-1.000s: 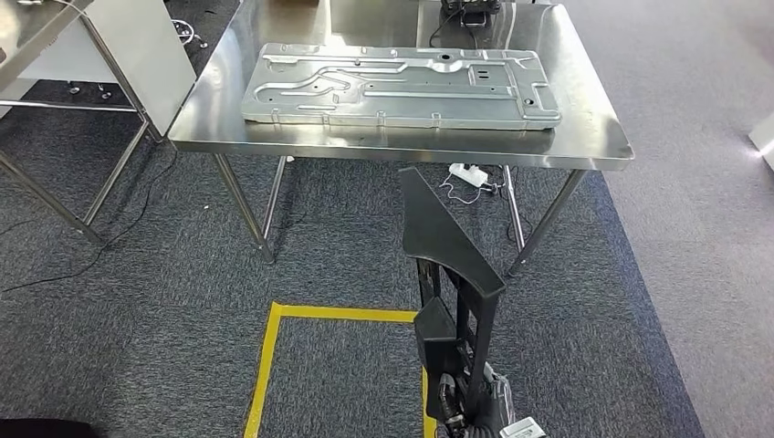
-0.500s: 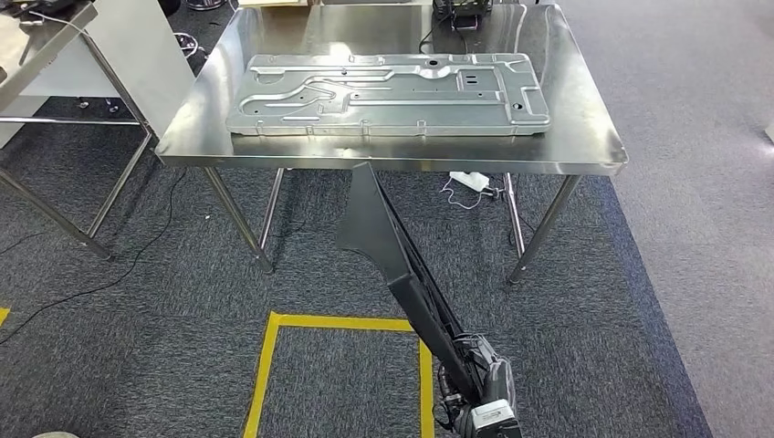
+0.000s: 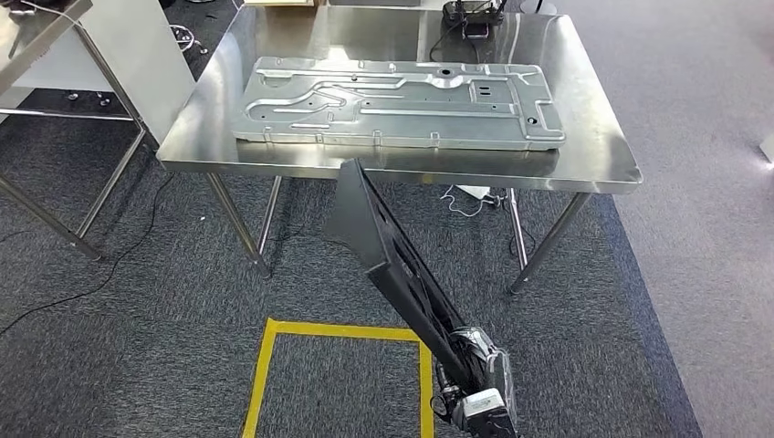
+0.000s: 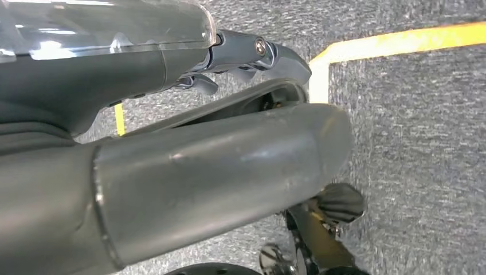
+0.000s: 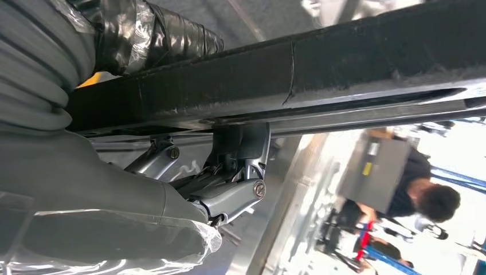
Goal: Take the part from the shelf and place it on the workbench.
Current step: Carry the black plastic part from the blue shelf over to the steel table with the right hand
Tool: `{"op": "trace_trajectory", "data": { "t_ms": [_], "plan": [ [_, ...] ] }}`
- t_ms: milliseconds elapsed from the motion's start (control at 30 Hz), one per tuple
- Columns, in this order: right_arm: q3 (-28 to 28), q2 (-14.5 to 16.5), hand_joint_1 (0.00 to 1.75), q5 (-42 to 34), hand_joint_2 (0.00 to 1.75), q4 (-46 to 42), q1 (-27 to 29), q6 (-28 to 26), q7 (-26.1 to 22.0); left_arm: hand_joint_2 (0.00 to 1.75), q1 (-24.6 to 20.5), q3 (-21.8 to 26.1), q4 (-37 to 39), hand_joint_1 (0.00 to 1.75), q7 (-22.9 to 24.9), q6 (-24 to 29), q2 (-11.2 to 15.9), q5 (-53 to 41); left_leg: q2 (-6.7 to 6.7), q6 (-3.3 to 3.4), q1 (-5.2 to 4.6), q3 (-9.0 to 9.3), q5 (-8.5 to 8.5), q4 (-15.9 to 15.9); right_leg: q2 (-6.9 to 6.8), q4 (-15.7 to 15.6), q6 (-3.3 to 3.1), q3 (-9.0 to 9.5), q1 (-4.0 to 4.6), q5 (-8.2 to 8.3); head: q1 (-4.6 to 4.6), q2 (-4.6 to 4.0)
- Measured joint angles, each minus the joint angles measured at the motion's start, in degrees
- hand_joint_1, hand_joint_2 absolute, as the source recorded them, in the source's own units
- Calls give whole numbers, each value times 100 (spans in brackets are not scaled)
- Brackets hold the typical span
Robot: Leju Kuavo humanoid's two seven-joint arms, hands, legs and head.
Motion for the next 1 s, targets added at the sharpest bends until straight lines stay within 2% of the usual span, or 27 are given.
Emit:
{"op": "trace_trajectory", "data": {
  "t_ms": [33, 67, 133, 167, 233, 267, 333, 400, 467, 533, 567, 600, 633, 667, 700, 733, 767, 833, 900, 933, 1000],
  "plan": [
    [-10, -4, 175, 140, 175, 5, -19, -45, 90, 0, 3, 7, 0, 0, 1, -8, 2, -15, -4, -11, 5, 41, -37, 1, -1, 87, 23, -138, -20, 71, -1, 0],
    [-25, -7, 175, 301, 175, 14, -56, -96, 166, 0, 7, 12, 0, 0, 2, -16, 4, -29, -7, -30, 13, 97, -80, 1, -3, -39, 38, -166, -38, 269, 0, 1],
    [-79, -9, 175, 822, 175, 43, -194, -259, 333, 0, 15, 20, 0, 0, 13, -33, 6, -62, -10, -84, 33, 231, -177, 0, -4, -692, 44, 9, -65, 811, 1, 1],
    [-112, -9, 175, 1160, 175, 69, -293, -361, 426, 0, 6, 22, 0, 0, 19, -41, 8, -84, -11, -115, 39, 280, -220, 7, -5, -988, 31, 86, -59, 951, 2, 2],
    [-190, -11, 175, 2066, 175, 160, -552, -568, 710, 0, -24, 23, 0, 0, 43, -56, 11, -132, -5, -188, 39, 287, -286, 15, -12, -1242, -38, 138, -29, 978, 8, 1],
    [-239, -16, 175, 2634, 175, 240, -722, -629, 929, 0, -43, 24, 0, 0, 55, -64, 14, -159, 1, -230, 33, 296, -295, 39, -10, -1260, -86, 122, -16, 951, 9, 1],
    [-327, -34, 175, 3607, 175, 410, -1039, -675, 1327, 0, -63, 23, 0, 0, 76, -81, 15, -203, 14, -297, 30, 332, -310, 70, 7, -1278, -172, 161, -21, 1006, 10, 0],
    [-394, -59, 175, 4170, 175, 565, -1322, -667, 1562, 0, -84, 22, 0, 0, 90, -93, 21, -235, 18, -333, 44, 304, -378, 229, 10, -1303, -239, 237, -33, 991, 9, 0],
    [-434, -80, 175, 4556, 175, 721, -1587, -629, 1737, 0, -106, 22, 0, 0, 110, -102, 23, -259, 18, -362, 56, 20, -610, 741, -5, -1326, -299, 299, -31, 958, 6, 1],
    [-440, -95, 175, 5015, 175, 915, -1815, -550, 1923, 0, -109, 22, 0, 0, 144, -107, 21, -282, 17, -374, 57, -452, -867, 1435, -8, -1326, -339, 334, -10, 915, 3, 1],
    [-428, -101, 175, 5264, 175, 1028, -1912, -497, 2022, 0, -103, 22, 0, 0, 162, -109, 22, -297, 17, -367, 57, -641, -885, 1637, -1, -1324, -348, 358, 1, 889, 3, 1],
    [-407, -107, 175, 5482, 175, 1142, -2002, -448, 2114, 0, -97, 22, 0, 0, 175, -110, 22, -311, 17, -354, 56, -746, -787, 1653, 8, -1321, -349, 392, 10, 859, 3, 1],
    [-371, -113, 175, 5654, 175, 1259, -2094, -406, 2195, 0, -94, 22, 0, 0, 184, -112, 22, -324, 17, -332, 53, -740, -545, 1429, 15, -1320, -343, 443, 16, 823, 3, 1],
    [-328, -117, 175, 5769, 175, 1364, -2184, -375, 2257, 0, -92, 22, 0, 0, 190, -113, 22, -329, 19, -306, 47, -660, -232, 1045, 19, -1320, -331, 497, 20, 784, 3, 1],
    [-291, -120, 175, 5830, 175, 1450, -2265, -359, 2295, 0, -95, 21, 0, 0, 193, -113, 23, -332, 22, -284, 37, -568, 10, 699, 16, -1329, -316, 541, 20, 751, 4, 2],
    [-256, -121, 175, 5859, 175, 1528, -2344, -347, 2319, 0, -103, 21, 0, 0, 194, -114, 24, -333, 25, -265, 14, -497, 133, 406, 14, -1337, -293, 570, 21, 726, 4, 1],
    [-233, -121, 175, 5869, 175, 1587, -2404, -340, 2335, 0, -109, 20, 0, 0, 196, -115, 25, -333, 26, -243, -9, -463, 176, 267, 12, -1345, -265, 580, 20, 709, 5, 1],
    [-194, -122, 175, 5892, 175, 1688, -2486, -331, 2355, 0, -107, 20, 0, 0, 198, -119, 25, -334, 18, -197, -47, -446, 147, 220, 9, -1374, -192, 601, 18, 683, 3, 0],
    [-149, -133, 175, 5943, 175, 1766, -2558, -323, 2384, 0, -95, 19, 0, 0, 196, -120, 23, -338, 12, -137, -13, -378, 217, 152, 3, -1352, -122, 616, 18, 629, 2, 1],
    [-127, -140, 175, 5966, 175, 1804, -2611, -315, 2405, 0, -100, 19, 0, 0, 193, -121, 21, -342, 15, -106, 5, -338, 227, 104, 3, -1224, -98, 557, 19, 559, 3, 1],
    [-94, -168, 175, 5985, 175, 1907, -2721, -268, 2448, 0, -122, 17, 0, 0, 181, -127, 20, -352, 18, -49, 14, -271, 212, 52, 1, -627, -60, 226, 13, 312, 5, 1]
  ]
}}
